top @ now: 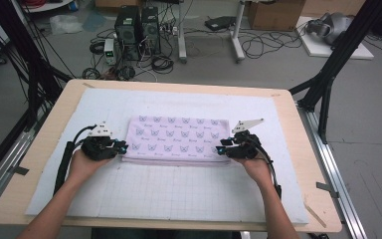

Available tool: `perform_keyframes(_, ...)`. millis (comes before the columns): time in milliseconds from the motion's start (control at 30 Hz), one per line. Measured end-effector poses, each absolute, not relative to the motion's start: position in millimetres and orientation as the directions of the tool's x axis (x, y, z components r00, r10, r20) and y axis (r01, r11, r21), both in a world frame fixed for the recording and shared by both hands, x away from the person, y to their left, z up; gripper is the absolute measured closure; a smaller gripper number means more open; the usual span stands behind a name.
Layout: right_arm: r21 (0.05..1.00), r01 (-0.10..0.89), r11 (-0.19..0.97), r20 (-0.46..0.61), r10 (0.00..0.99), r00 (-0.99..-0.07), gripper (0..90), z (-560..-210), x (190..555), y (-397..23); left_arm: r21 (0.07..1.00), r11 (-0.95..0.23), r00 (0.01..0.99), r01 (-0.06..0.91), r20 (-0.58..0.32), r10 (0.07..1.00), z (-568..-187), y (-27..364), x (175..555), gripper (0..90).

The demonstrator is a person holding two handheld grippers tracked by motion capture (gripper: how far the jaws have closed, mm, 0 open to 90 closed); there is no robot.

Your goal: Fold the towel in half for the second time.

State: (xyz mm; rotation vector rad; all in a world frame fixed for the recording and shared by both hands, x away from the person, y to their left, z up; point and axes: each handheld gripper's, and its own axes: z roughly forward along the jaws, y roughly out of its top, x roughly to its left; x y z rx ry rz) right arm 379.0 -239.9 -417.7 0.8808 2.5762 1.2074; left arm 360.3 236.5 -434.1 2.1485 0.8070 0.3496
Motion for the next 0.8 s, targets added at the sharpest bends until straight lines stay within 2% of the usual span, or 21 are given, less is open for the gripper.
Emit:
perform_keyframes(333,0.794,0.396,0.461,0.075,0.572,-0.817,49.9,-406.9,365.2,-238.8,0.779,-0.457,0.755,0.429,-0.032,0.655,-426.6,241.5,349.5,65.0)
perform_keyframes(533,0.813,0.402,0.420,0.093,0.589,-0.803,42.6,-409.6,354.4,-244.1,0.808,-0.420,0.743,0.414,-0.034,0.669,-416.4,247.8,334.7,56.5)
perform_keyframes(800,0.822,0.413,0.393,0.104,0.608,-0.787,23.3,-417.3,341.8,-244.2,0.829,-0.390,0.740,0.400,-0.042,0.671,-415.5,247.0,315.7,42.7)
